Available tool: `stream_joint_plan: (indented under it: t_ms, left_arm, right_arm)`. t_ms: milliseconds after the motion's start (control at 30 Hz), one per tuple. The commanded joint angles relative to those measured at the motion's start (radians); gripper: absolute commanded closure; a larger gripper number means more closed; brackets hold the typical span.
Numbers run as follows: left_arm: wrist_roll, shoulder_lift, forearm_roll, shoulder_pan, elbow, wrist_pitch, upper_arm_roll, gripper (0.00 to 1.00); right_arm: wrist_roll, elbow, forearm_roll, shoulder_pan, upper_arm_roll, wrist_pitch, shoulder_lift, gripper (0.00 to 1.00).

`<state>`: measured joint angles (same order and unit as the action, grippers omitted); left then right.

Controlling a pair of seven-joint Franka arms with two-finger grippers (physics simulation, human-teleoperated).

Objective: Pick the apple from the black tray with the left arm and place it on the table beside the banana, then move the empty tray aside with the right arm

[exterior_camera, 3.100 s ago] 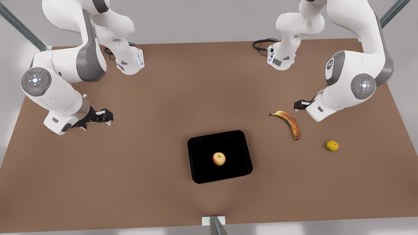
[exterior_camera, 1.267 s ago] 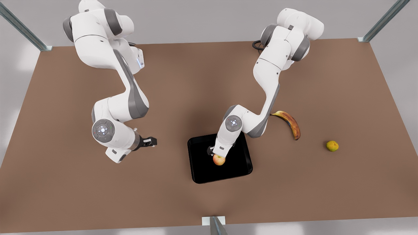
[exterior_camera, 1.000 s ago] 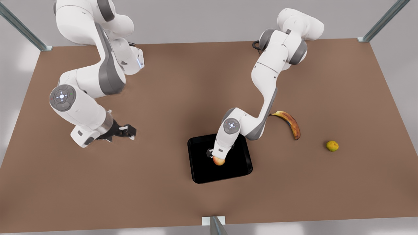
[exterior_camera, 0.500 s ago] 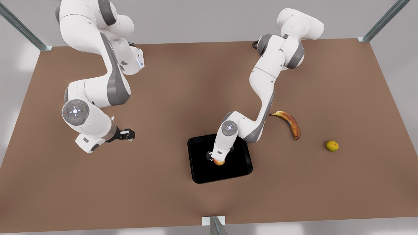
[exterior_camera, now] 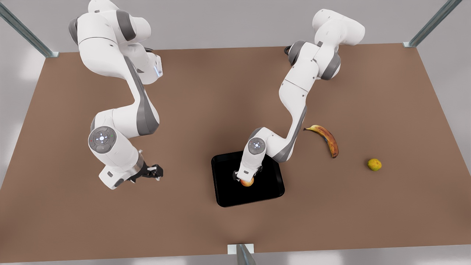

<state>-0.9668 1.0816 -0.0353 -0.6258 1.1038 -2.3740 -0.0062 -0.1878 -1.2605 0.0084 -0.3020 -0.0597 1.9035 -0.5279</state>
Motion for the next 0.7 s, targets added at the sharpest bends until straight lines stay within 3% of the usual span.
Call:
stream_joint_plan:
  t_ms: [0,33,100,667]
  left_arm:
    - [0.007,0.0,-0.002,0.0,-0.001,-0.019,0.0,0.2]
    - [0.007,0.0,-0.002,0.0,-0.001,-0.019,0.0,0.29]
    - [0.007,0.0,-0.002,0.001,-0.001,-0.019,0.0,0.34]
    - [0.068,-0.172,0.0,0.018,-0.001,0.285,0.006,0.34]
  right_arm:
    - [-0.032,0.0,0.002,0.001,0.0,0.017,0.0,0.0]
    - [-0.03,0.0,-0.001,0.0,0.001,0.016,0.002,0.0]
    - [-0.029,0.001,-0.004,0.0,0.0,-0.047,0.002,0.0]
    - [0.07,0.001,-0.004,0.001,0.0,-0.133,0.04,0.0]
